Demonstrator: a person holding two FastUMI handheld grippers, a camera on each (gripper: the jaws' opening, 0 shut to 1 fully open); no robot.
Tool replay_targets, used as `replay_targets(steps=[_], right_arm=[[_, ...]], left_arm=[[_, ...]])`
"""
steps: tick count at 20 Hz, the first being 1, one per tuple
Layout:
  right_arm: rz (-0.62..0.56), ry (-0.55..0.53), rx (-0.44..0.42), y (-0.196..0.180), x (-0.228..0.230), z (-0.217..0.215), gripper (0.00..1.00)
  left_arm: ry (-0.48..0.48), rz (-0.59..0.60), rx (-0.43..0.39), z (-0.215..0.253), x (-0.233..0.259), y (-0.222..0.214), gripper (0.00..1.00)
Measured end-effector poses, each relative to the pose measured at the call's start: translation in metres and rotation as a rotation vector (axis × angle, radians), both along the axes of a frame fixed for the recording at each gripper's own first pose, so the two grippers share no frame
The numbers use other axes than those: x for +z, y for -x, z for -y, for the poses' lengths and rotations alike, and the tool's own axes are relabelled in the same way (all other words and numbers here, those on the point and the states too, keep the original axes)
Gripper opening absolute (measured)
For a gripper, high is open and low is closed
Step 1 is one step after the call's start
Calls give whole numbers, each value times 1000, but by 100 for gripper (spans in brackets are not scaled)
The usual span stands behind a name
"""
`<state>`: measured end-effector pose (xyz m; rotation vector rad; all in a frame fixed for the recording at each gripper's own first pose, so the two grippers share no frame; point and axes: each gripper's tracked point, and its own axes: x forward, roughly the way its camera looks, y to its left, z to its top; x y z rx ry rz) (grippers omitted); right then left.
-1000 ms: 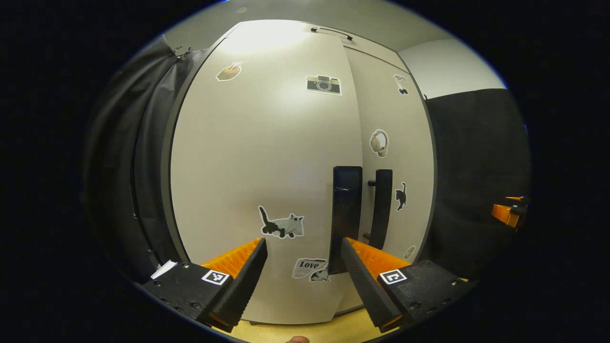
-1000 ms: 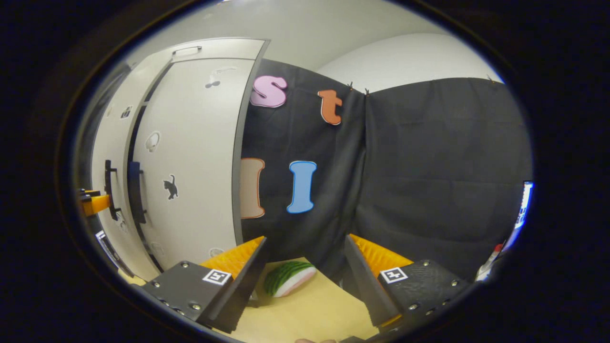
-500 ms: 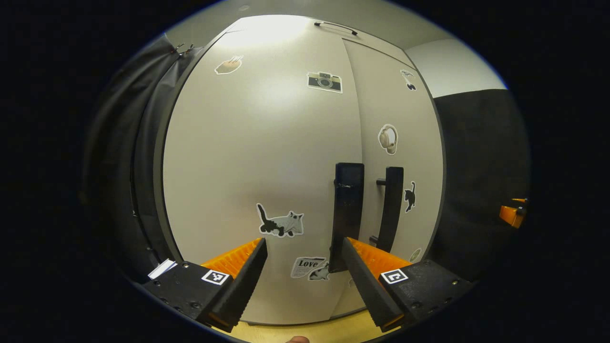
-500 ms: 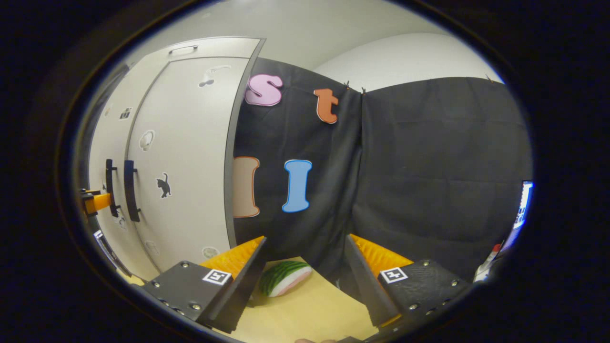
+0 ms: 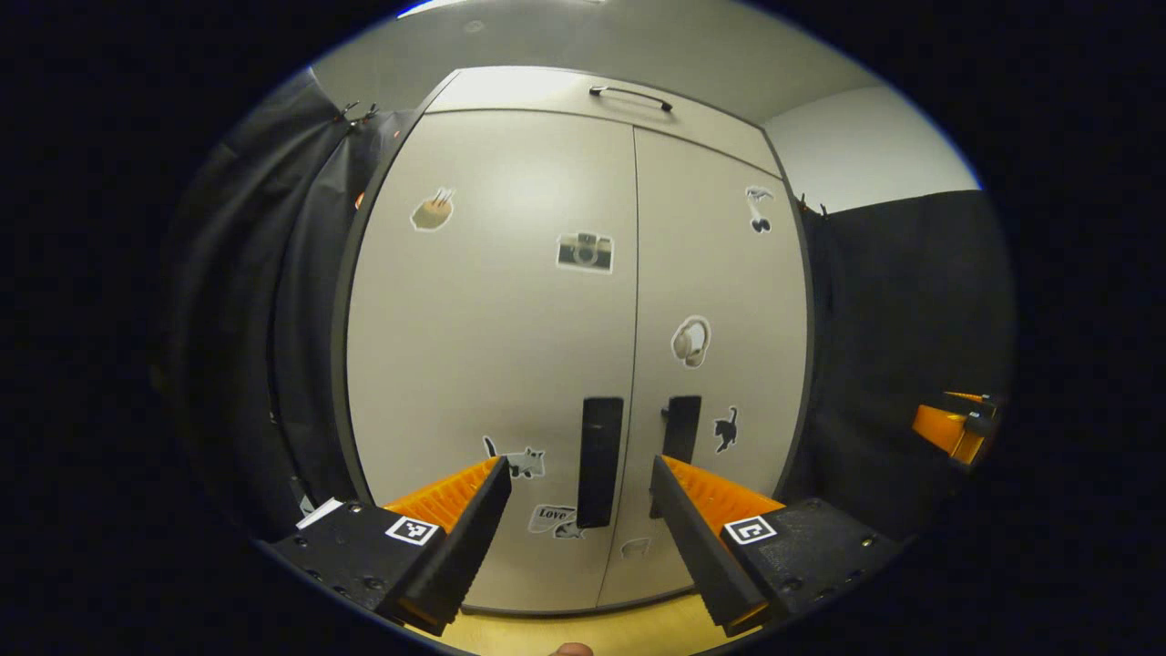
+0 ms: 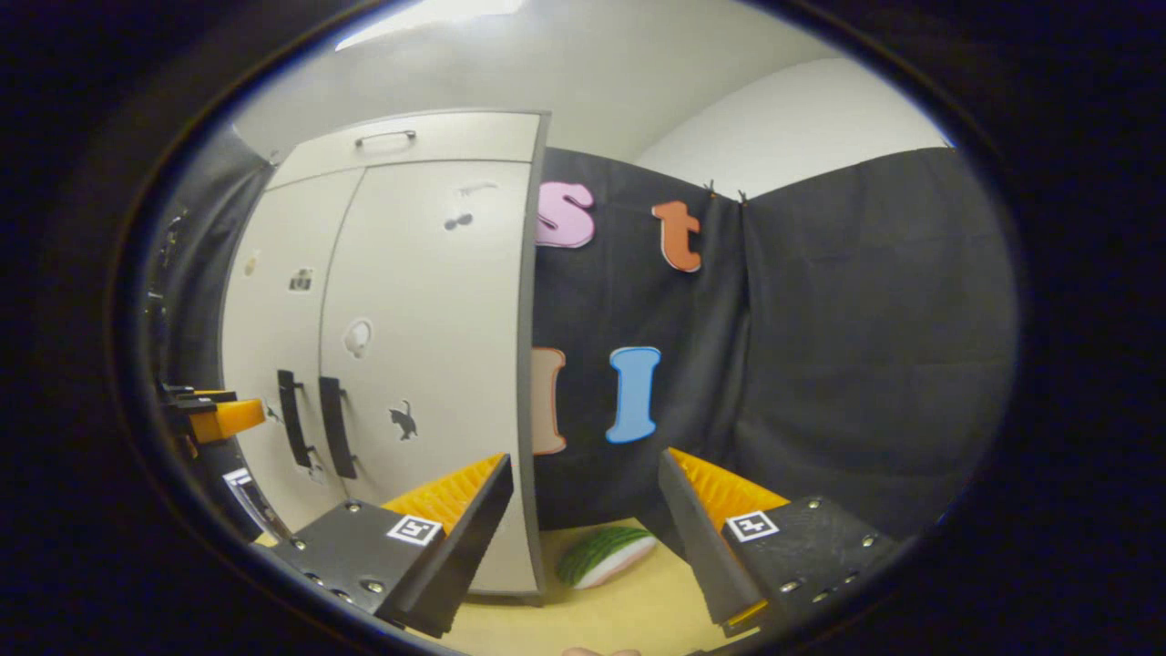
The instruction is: Grasp the bottle in the cabinet with the left hand and place it on the coaster, then close the right door with the right hand and the left door with the left hand.
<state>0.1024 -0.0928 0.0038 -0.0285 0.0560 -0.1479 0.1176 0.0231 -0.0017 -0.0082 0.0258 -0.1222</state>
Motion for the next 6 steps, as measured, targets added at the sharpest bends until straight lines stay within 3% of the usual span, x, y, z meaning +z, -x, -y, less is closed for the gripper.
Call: replay_targets(steps=[6], right_arm=[[78, -44, 149, 7, 49, -41, 97]], left_arm=[[-23, 78, 23, 18, 64, 53, 98]])
